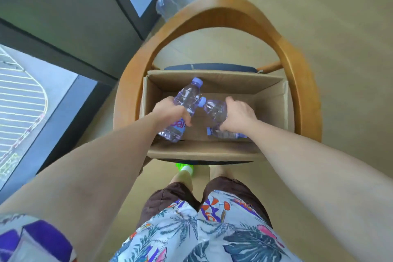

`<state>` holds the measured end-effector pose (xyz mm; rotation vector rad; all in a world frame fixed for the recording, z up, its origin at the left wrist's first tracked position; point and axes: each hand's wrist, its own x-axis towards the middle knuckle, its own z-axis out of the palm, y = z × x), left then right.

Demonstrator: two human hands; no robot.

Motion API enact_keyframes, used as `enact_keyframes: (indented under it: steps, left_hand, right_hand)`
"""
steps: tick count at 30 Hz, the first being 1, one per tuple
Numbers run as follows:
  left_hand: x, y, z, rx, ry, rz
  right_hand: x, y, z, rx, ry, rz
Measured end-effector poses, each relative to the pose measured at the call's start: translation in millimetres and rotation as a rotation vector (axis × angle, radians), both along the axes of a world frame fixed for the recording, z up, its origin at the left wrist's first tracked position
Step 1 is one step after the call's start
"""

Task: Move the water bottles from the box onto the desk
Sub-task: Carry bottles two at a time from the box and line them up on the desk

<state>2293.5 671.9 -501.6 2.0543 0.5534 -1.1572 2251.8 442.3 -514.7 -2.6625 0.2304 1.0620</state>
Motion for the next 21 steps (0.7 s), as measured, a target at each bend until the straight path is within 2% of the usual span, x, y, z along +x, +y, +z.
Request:
enact_keyframes:
  steps: [7, 12, 21]
  left_hand:
    - [22.5, 23.5, 81.8, -0.208, -0.035, 0.003]
    - [35.4, 30.3, 147.0, -0.309, -0.200, 0.185]
    - [27.1, 51.0, 244.3, -0.231, -0.587, 0.494]
  right_hand:
    - [13.0, 17.3, 78.4, 0.208, -0.118, -0.242]
    - [47.0, 35.8, 135.3, 0.412, -0.267, -0.371]
    - [94.1, 70.3, 207.0, 0.901, -0.369, -0.365]
